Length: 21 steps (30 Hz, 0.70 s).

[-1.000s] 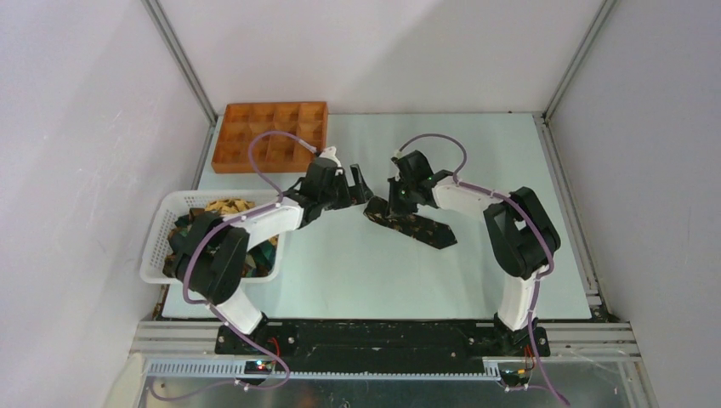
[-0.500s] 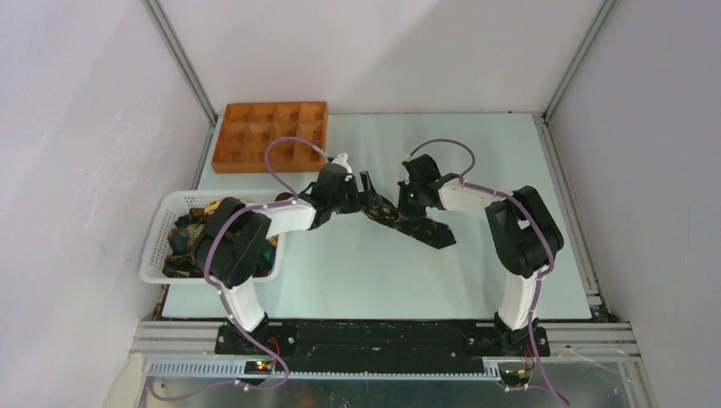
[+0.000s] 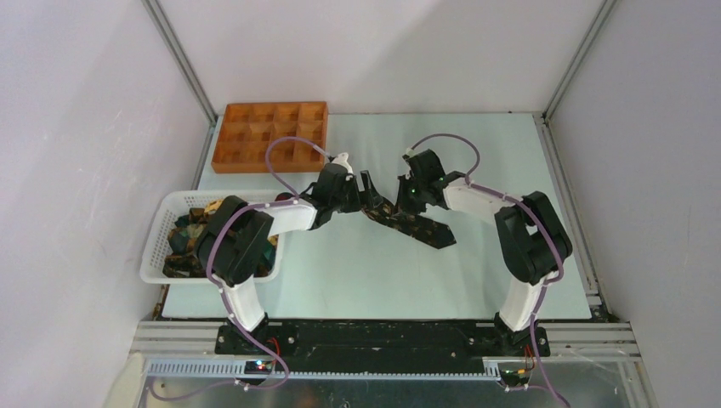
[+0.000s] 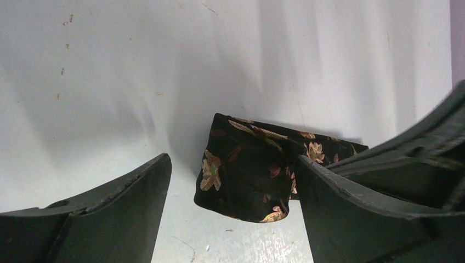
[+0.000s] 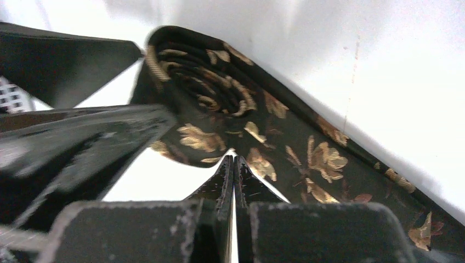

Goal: Roll the ties
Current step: Roll the tie at the center of the board.

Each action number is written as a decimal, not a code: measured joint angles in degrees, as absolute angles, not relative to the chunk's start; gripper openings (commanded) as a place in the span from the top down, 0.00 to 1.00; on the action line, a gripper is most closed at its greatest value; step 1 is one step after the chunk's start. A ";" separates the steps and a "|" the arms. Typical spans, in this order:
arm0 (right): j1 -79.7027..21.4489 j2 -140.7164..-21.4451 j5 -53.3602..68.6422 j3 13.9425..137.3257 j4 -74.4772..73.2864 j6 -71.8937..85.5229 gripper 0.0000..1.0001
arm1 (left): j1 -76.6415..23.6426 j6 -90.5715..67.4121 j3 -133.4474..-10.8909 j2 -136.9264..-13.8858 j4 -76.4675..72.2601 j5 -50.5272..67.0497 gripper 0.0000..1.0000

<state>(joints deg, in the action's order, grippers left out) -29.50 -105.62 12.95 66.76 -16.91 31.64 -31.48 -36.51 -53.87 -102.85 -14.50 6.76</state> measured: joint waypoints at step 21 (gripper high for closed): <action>-29.47 -107.02 16.47 66.76 -7.53 35.66 1.00 | -31.55 -36.51 -53.84 -102.85 -15.38 6.90 0.11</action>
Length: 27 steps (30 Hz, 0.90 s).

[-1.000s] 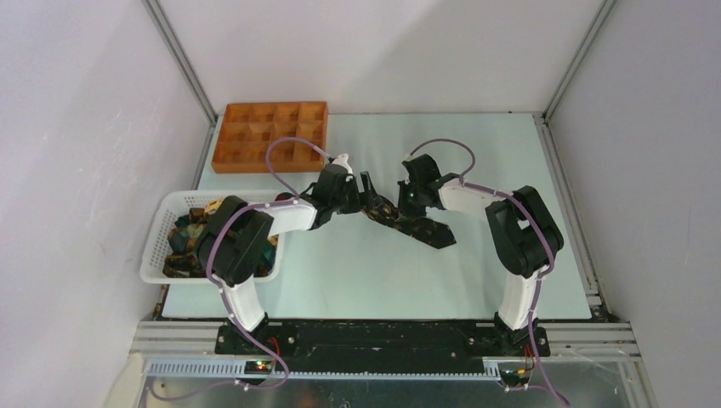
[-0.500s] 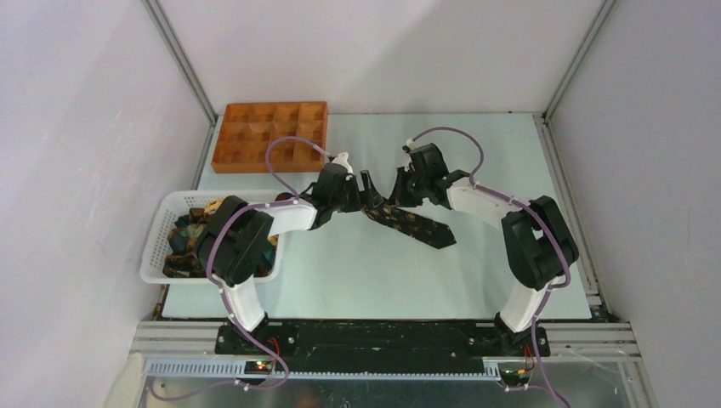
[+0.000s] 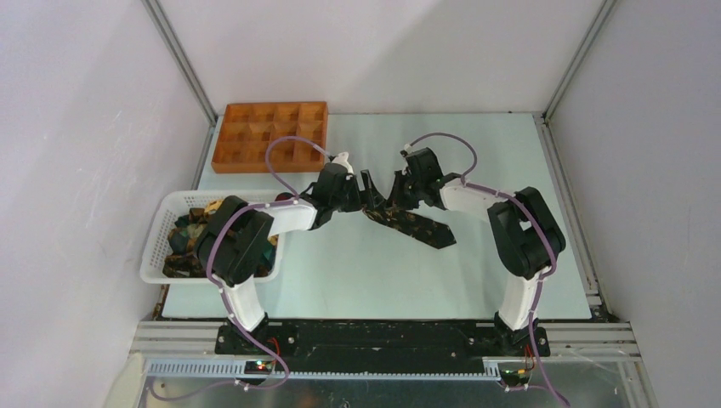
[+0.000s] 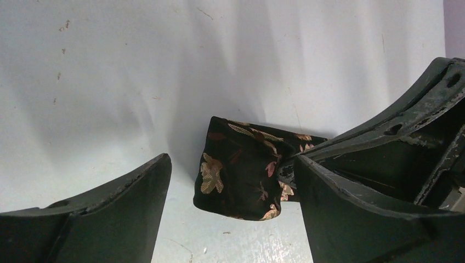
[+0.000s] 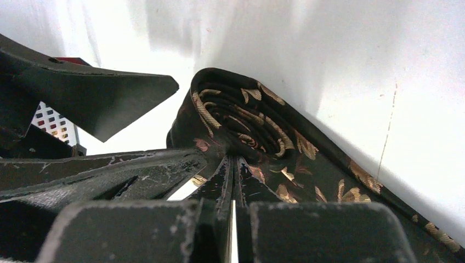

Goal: Roll the ties
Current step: Roll the tie at the center of the board.

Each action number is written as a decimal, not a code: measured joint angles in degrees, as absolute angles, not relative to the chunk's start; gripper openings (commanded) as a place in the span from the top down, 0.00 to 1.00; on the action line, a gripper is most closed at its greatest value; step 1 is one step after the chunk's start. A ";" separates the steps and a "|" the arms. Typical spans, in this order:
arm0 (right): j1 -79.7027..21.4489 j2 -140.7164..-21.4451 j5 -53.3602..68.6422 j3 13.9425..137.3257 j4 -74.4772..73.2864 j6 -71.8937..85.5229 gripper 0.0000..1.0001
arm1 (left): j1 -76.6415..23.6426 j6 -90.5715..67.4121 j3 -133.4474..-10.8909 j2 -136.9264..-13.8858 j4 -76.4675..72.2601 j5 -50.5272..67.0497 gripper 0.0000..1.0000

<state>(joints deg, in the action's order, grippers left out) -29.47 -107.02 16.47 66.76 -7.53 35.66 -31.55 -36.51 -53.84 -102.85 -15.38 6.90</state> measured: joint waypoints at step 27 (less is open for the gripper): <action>-29.12 -107.59 13.37 66.78 -8.01 35.73 1.00 | -31.55 -36.47 -52.23 -105.27 -19.40 12.95 0.28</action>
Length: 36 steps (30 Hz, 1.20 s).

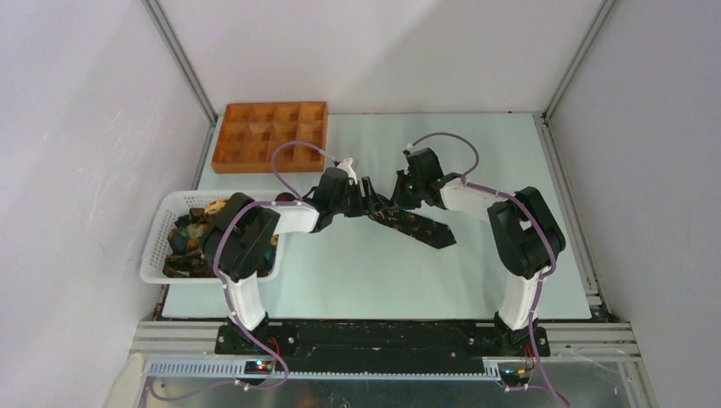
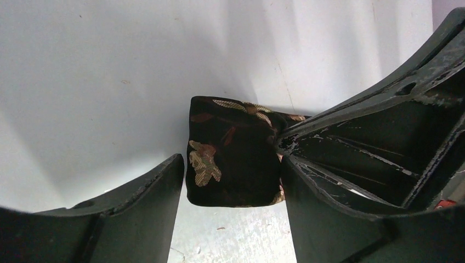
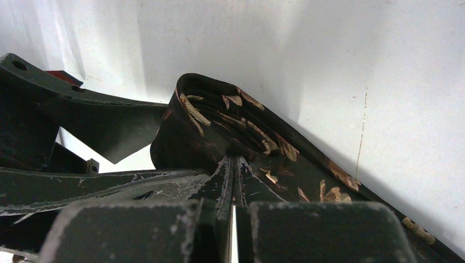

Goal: Roll the ties
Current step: Roll the tie at the center of the board.

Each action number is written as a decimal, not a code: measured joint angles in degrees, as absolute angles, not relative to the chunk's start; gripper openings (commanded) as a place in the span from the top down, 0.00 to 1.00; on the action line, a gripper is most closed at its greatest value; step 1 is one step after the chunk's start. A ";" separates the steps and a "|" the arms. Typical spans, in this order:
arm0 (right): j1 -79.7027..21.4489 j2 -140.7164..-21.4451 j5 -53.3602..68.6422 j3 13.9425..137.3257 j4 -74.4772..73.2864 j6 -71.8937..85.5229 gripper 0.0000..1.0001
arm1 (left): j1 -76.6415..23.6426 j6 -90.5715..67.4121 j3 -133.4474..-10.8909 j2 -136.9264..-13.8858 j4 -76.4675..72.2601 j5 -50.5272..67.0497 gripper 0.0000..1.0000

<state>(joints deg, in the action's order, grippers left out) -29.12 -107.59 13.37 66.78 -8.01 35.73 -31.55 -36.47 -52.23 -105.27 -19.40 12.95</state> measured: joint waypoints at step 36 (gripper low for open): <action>-24.82 -86.96 11.70 60.29 -13.17 33.67 0.77 | -35.92 -32.16 -58.41 -105.19 -8.25 5.65 0.52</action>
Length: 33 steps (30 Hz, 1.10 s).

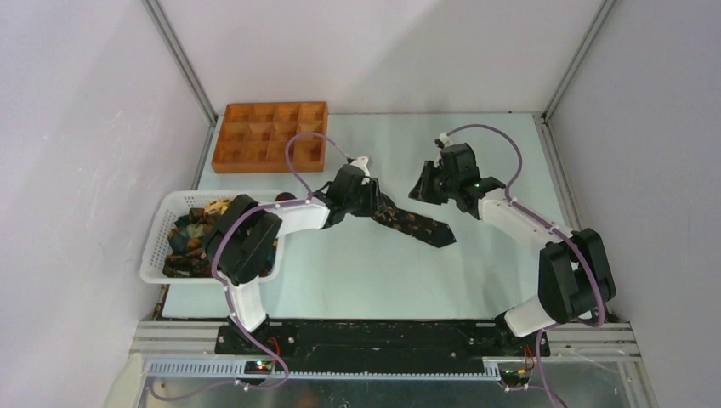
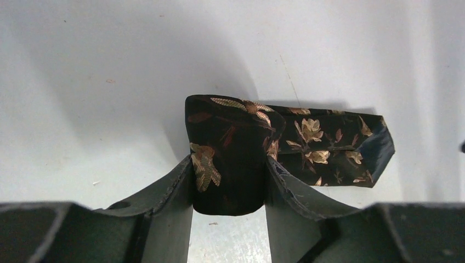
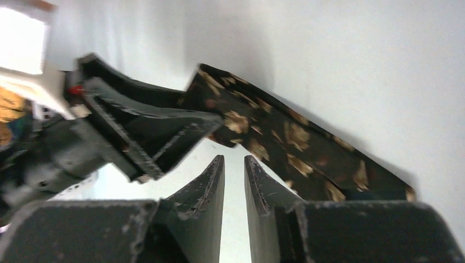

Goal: Roll the ties
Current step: Roll the tie at the center of the board.

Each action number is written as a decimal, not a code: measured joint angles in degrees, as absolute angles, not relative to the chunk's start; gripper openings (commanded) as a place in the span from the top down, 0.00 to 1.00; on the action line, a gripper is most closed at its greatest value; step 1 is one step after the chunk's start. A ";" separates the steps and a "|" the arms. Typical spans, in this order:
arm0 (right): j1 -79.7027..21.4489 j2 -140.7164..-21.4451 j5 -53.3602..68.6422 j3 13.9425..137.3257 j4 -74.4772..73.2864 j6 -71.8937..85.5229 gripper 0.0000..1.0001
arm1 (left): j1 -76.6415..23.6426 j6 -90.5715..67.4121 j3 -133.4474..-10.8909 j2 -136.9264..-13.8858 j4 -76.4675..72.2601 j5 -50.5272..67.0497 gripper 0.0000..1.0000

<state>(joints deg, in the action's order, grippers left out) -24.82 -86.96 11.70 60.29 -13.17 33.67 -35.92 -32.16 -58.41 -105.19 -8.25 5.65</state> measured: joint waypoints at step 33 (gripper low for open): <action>-18.68 -79.46 11.22 47.83 -13.54 34.04 0.76 | -52.53 -15.81 -78.65 -113.86 18.68 -36.34 0.54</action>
